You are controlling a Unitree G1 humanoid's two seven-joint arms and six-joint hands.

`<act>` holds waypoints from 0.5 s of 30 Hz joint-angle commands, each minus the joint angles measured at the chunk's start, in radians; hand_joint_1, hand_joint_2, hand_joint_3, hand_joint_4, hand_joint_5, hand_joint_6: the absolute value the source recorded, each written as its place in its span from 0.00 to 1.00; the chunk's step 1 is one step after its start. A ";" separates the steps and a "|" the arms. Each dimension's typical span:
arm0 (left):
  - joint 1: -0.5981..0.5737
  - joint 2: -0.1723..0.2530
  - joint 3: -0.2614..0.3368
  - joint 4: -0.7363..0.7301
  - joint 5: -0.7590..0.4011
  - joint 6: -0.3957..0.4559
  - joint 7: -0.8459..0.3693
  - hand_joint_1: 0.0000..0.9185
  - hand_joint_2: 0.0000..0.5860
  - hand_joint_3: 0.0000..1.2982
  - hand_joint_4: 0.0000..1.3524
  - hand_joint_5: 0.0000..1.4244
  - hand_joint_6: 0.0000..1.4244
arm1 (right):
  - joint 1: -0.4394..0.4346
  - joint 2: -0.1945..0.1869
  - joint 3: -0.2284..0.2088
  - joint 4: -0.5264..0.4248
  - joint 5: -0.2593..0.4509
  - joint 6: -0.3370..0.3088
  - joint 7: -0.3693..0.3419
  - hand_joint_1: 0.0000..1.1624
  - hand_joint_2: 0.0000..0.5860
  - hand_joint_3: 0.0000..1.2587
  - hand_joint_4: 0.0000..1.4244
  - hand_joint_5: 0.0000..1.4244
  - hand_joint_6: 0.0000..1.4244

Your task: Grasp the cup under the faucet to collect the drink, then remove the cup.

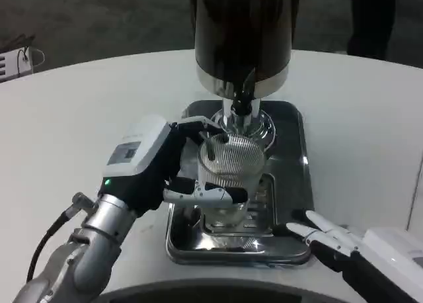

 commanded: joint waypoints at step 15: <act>-0.035 0.007 -0.057 0.010 0.043 0.056 0.059 0.54 0.00 0.73 0.76 0.90 1.00 | 0.034 -0.013 -0.038 -0.016 0.061 -0.019 -0.011 0.42 0.78 0.11 0.00 0.05 0.04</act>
